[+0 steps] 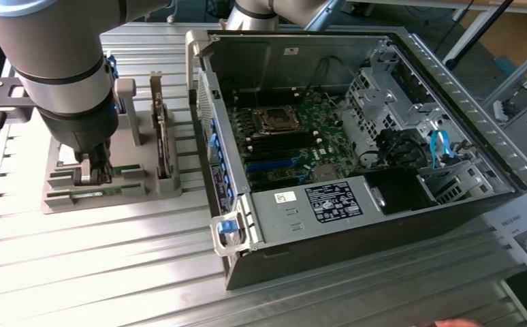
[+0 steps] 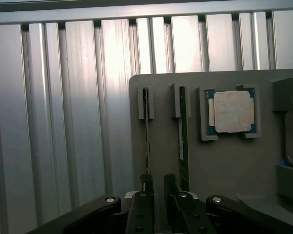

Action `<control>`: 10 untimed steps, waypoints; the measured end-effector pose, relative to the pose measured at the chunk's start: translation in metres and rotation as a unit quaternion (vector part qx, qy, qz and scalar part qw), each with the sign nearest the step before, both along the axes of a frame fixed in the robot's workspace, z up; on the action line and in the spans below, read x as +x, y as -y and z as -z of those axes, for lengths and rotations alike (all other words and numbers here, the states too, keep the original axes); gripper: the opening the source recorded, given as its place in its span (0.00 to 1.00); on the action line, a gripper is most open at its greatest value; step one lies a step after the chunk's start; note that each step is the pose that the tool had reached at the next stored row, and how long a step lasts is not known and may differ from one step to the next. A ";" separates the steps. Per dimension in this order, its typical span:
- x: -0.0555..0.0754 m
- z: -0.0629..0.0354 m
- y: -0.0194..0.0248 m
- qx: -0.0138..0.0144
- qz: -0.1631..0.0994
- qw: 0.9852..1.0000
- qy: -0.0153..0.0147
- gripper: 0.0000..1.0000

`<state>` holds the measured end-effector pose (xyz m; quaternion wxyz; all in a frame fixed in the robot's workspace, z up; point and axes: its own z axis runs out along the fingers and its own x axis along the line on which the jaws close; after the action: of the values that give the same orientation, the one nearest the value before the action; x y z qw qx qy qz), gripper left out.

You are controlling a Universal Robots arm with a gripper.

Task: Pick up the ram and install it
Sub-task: 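Pick up the ram and move it above insertion slot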

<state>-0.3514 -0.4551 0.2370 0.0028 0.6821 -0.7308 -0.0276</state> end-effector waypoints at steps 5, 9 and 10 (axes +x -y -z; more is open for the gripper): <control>0.000 0.0038 0.0000 0.000 0.000 1.000 0.000 0.24; 0.000 0.0064 0.0001 0.000 0.000 1.000 0.000 0.24; 0.000 0.0070 0.0000 0.000 0.000 1.000 0.000 0.24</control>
<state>-0.3515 -0.4551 0.2300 0.0028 0.6821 -0.7308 -0.0276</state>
